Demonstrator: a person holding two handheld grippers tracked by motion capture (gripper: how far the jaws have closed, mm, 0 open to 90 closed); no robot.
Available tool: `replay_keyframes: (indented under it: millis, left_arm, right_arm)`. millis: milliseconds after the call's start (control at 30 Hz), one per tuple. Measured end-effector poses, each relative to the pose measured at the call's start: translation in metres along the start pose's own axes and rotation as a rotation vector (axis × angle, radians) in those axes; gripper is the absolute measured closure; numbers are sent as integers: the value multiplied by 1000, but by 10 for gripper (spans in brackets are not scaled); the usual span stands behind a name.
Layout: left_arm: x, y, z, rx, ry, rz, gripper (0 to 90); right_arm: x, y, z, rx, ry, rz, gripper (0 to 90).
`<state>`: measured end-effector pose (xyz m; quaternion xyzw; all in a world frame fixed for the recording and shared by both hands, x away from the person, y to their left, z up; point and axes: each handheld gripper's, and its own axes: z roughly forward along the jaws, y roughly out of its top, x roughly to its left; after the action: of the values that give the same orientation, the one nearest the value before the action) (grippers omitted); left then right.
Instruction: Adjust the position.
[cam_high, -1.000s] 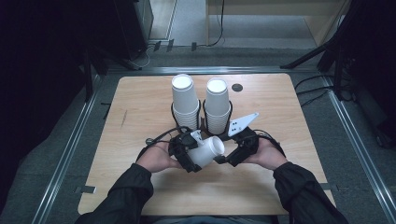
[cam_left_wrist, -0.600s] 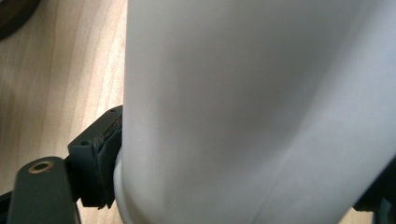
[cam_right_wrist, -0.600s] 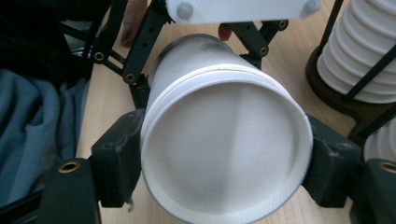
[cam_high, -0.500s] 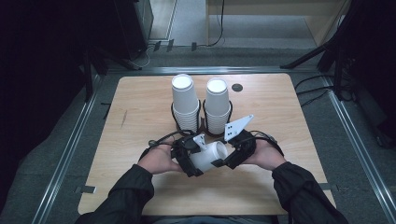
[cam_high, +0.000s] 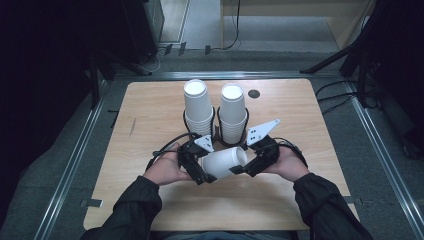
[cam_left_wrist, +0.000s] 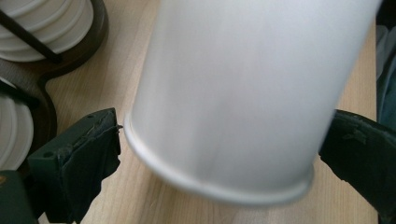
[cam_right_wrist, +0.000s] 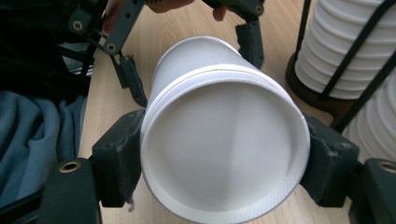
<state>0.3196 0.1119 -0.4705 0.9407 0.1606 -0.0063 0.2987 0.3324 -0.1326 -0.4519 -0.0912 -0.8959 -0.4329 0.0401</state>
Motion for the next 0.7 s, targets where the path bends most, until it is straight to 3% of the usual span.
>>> replay_keyframes:
  millis: [167,300,400,533,600,700]
  left_arm:
    - [4,-5,-6,-37,-26,-25,0]
    - [5,-7,-9,-48,-19,-25,0]
    - [7,-9,-13,-92,1,-39,0]
    - [9,-11,-16,-136,-4,-59,0]
    - [13,-13,-18,-183,-57,-88,0]
    - [13,-14,-19,-210,-61,-83,0]
  right_arm:
    - [-4,-3,-9,-16,-13,30,255]
    - [-5,-5,-12,-26,-16,38,255]
    - [-7,-5,-16,-53,-20,51,255]
    - [-8,-5,-22,-85,-26,60,255]
    - [-9,-5,-27,-120,-21,70,255]
    - [-8,-4,-32,-155,-15,66,255]
